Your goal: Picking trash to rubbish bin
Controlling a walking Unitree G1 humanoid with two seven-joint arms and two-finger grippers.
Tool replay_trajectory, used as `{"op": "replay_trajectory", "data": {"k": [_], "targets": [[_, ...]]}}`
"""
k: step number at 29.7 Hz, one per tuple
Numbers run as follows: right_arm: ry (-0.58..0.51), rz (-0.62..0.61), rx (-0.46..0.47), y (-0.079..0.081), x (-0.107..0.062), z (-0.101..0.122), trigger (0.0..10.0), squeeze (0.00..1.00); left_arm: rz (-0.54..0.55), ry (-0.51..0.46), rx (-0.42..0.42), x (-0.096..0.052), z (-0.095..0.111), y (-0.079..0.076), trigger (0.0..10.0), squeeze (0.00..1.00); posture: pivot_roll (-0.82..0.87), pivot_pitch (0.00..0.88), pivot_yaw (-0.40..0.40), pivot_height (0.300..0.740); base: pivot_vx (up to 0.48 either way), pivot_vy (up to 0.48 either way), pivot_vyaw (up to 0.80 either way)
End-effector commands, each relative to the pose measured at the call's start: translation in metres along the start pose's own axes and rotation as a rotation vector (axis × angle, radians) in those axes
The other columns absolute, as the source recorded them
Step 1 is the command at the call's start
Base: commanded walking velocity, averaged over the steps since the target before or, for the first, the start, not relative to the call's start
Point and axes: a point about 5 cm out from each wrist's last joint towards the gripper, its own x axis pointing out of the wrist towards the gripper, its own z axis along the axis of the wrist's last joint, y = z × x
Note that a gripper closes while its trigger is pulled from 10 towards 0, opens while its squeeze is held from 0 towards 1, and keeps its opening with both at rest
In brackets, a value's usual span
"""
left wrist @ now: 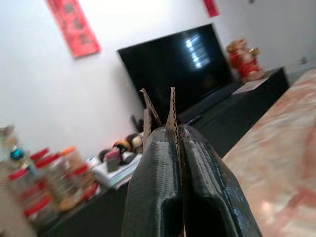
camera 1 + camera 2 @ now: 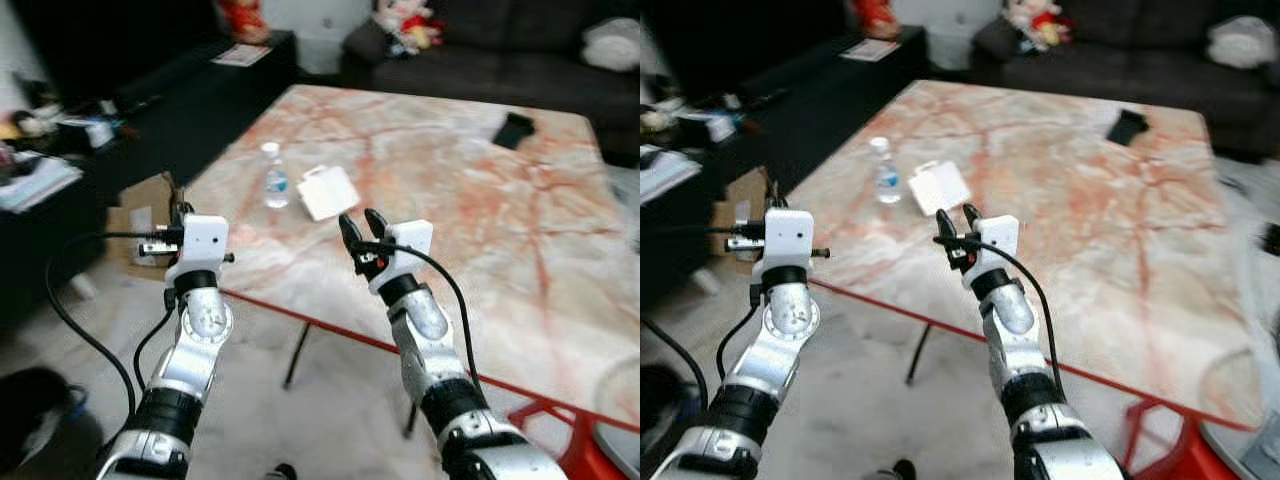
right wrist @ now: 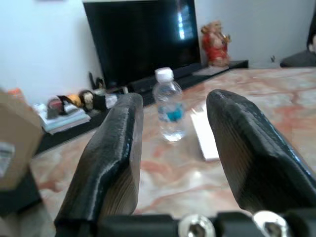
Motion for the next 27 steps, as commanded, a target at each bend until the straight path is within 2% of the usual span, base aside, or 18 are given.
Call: {"op": "replay_trajectory", "data": {"k": [1, 27], "targets": [[-0.006, 0.001, -0.004, 0.0007, 0.0006, 0.0014, 10.0, 0.0, -0.004, -0.01, -0.011, 0.002, 0.0039, -0.0015, 10.0, 0.0, 0.05, 0.037, 0.034, 0.74, 0.0, 0.0, 0.8], [0.012, 0.013, -0.012, 0.0011, -0.0011, -0.0014, 10.0, 0.0, -0.005, 0.007, -0.024, 0.0005, 0.002, -0.0014, 10.0, 0.0, 0.05, 0.043, 0.029, 0.74, 0.0, 0.0, 0.8]]}}
